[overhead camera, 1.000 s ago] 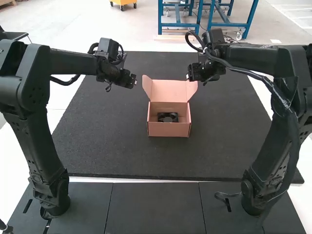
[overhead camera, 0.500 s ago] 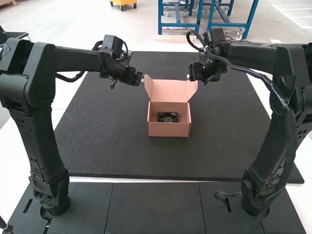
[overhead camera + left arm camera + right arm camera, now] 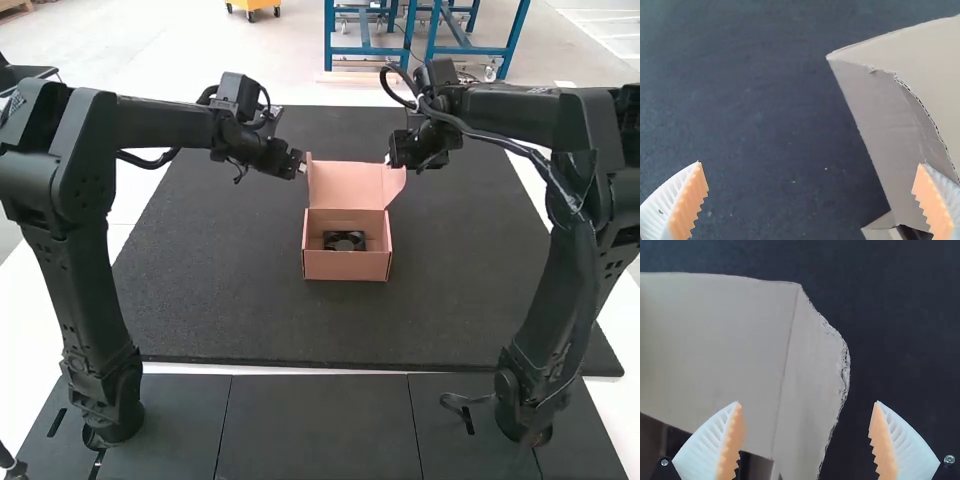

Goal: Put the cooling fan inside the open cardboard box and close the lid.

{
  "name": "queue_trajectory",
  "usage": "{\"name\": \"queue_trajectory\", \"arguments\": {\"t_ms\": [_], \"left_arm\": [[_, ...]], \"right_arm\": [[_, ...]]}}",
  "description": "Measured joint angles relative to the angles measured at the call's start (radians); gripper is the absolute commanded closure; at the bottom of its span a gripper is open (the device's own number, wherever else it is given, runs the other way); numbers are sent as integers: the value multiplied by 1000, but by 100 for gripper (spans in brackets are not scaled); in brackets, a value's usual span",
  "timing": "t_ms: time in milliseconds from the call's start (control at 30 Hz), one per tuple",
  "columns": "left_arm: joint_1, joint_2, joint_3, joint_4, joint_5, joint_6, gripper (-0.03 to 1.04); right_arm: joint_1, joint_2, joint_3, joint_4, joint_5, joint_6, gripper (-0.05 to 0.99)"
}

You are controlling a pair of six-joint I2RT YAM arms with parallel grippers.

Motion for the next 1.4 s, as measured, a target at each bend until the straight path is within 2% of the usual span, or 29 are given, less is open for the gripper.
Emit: {"name": "queue_trajectory", "arguments": {"t_ms": [100,233,667,1067,1133,1400], "left_arm": [[-5,0,0,0,5,0,4],[-6,0,0,-1,8,0,4],[-6,0,0,-16,9,0,4],[-6,0,0,-22,9,0,4],[-6,0,0,-24,9,0,4],[-6,0,0,-40,9,0,4]], "right_arm": [[0,0,0,0,0,4,54],[0,0,0,0,-3,9,60],[0,0,0,0,-7,12,72],[0,0,0,0,-9,12,77],[0,0,0,-2,-10,12,82],[-2,0,3,-10,-23,12,89]]}}
